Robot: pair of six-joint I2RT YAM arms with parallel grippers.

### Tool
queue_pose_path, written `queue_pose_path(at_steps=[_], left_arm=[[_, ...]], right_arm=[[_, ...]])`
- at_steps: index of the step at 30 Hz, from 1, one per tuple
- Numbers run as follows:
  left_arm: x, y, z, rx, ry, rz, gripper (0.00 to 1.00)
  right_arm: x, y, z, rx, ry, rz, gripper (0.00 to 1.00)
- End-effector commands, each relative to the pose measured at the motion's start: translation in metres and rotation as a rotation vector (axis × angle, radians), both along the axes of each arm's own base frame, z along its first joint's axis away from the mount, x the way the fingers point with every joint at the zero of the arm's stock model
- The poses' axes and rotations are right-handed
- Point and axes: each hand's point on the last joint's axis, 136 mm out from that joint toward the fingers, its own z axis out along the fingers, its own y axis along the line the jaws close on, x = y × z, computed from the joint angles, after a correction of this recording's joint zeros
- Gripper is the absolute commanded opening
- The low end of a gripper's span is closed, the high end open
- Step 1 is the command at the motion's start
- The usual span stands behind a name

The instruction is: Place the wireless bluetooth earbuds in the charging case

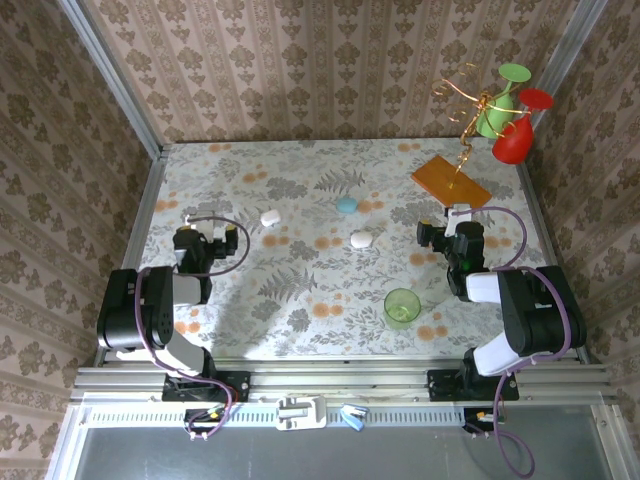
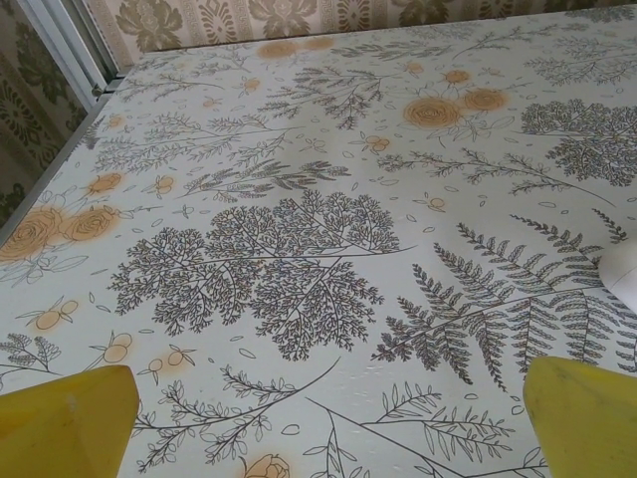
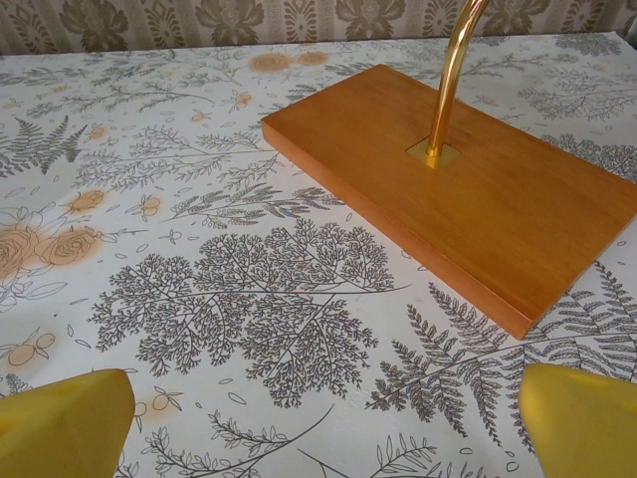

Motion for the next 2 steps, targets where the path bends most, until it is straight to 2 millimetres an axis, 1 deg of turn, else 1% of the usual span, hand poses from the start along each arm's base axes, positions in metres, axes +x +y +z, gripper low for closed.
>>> queue_pose_path(at_steps=[1,2], left_arm=[[0.0054,-0.0033,0.0083,0.009,-0.021,-0.02,1.0],[0.0054,-0.0036,0.0091,0.011,-0.024,-0.022,1.0]], right_arm=[[0.0036,-0.001,0.0059,-0.005,-0.031,0.001,1.0],[0.0031,-0.0007,0.0058,-0.005,-0.033,0.002,1.0]])
